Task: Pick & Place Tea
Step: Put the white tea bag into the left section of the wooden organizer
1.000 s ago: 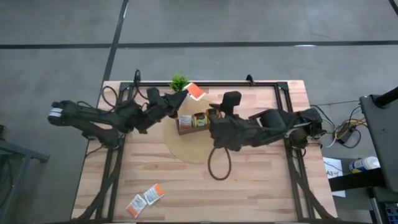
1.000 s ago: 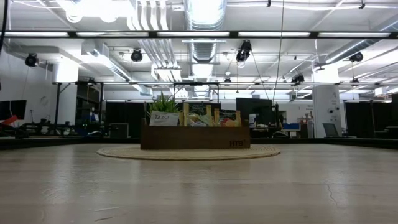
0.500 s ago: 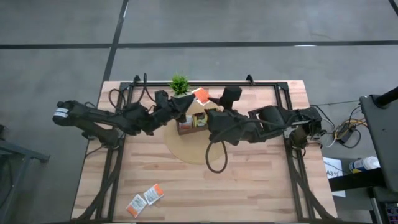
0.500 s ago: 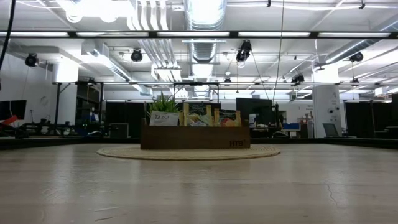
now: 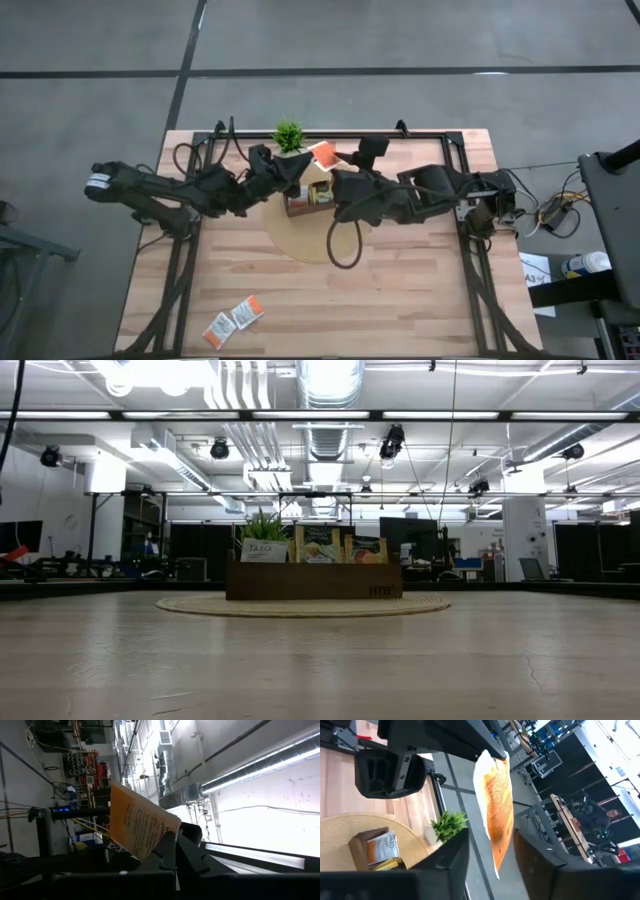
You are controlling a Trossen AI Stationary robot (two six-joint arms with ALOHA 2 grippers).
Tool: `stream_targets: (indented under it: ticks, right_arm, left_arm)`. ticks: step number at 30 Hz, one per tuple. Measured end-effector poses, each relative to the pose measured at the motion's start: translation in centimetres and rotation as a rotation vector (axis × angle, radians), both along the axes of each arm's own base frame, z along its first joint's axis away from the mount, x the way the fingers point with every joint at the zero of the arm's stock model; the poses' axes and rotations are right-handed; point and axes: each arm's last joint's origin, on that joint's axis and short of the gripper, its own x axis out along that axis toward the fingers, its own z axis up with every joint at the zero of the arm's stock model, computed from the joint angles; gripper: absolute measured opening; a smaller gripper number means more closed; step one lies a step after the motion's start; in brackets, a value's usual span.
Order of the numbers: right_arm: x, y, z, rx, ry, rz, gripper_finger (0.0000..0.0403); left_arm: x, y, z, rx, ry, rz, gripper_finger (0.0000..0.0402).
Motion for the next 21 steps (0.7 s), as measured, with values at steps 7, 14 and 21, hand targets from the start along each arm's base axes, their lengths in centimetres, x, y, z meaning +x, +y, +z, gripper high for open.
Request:
stream_targets:
  ticks: [7,14,21]
  right_arm:
    - [0.03,-0.12,0.0,-0.004,0.005,0.0,0.0021]
    - [0.0,-0.1,0.02,-0.011,0.013,0.005,0.001]
    - [-0.24,-0.16,0.24,-0.016,0.017,0.012,0.0009]
  left_arm:
    - [0.01,-0.04,0.01,0.021,0.005,-0.007,0.0]
    - [0.03,-0.08,0.02,0.144,0.058,0.045,0.0]
    - [-0.6,-0.24,0.65,0.297,0.066,0.03,0.0042]
